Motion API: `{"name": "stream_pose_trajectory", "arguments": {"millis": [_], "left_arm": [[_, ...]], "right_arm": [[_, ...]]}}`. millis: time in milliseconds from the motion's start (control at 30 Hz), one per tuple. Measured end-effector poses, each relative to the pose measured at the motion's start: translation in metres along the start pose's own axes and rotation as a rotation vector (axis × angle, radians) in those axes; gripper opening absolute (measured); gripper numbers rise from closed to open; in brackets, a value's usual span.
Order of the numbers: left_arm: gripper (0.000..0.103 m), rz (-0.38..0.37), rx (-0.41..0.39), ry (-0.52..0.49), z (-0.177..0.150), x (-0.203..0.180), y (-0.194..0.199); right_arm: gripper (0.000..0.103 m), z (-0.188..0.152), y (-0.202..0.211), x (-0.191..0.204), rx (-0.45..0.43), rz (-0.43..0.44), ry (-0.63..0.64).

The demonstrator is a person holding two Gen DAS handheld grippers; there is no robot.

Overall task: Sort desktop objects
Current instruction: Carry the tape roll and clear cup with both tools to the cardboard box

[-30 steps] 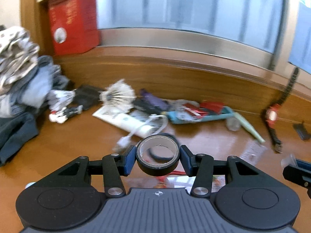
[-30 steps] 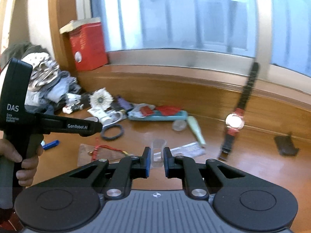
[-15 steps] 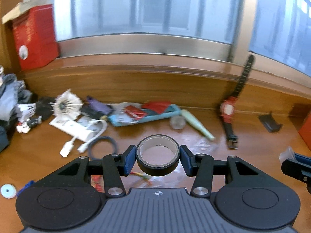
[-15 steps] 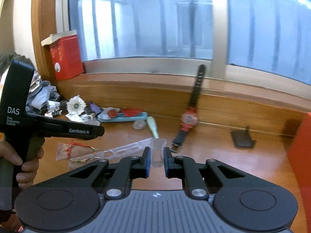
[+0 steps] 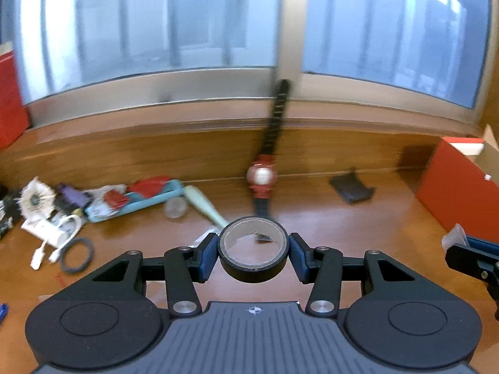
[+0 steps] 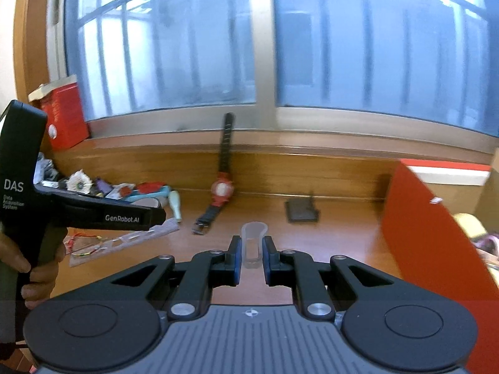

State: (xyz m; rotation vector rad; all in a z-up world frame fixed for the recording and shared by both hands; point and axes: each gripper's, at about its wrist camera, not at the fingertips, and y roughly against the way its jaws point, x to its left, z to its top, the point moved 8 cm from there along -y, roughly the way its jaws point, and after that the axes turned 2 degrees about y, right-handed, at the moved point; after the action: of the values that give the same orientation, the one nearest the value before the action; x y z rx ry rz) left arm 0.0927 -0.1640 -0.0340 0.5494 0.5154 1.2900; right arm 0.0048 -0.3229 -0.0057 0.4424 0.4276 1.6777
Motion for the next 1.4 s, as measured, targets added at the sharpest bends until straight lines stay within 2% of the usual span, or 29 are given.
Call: {"name": "stream_pose_trajectory", "arguments": {"millis": [667, 1400], "left_arm": [[0.049, -0.201, -0.036, -0.161, 0.001, -0.144, 0.025], [0.049, -0.325, -0.103, -0.266, 0.011, -0.248, 0.041]], "right_arm": [[0.015, -0.013, 0.069, -0.093, -0.077, -0.15, -0.086], [0.015, -0.03, 0.114, -0.167, -0.115, -0.271, -0.145]]}}
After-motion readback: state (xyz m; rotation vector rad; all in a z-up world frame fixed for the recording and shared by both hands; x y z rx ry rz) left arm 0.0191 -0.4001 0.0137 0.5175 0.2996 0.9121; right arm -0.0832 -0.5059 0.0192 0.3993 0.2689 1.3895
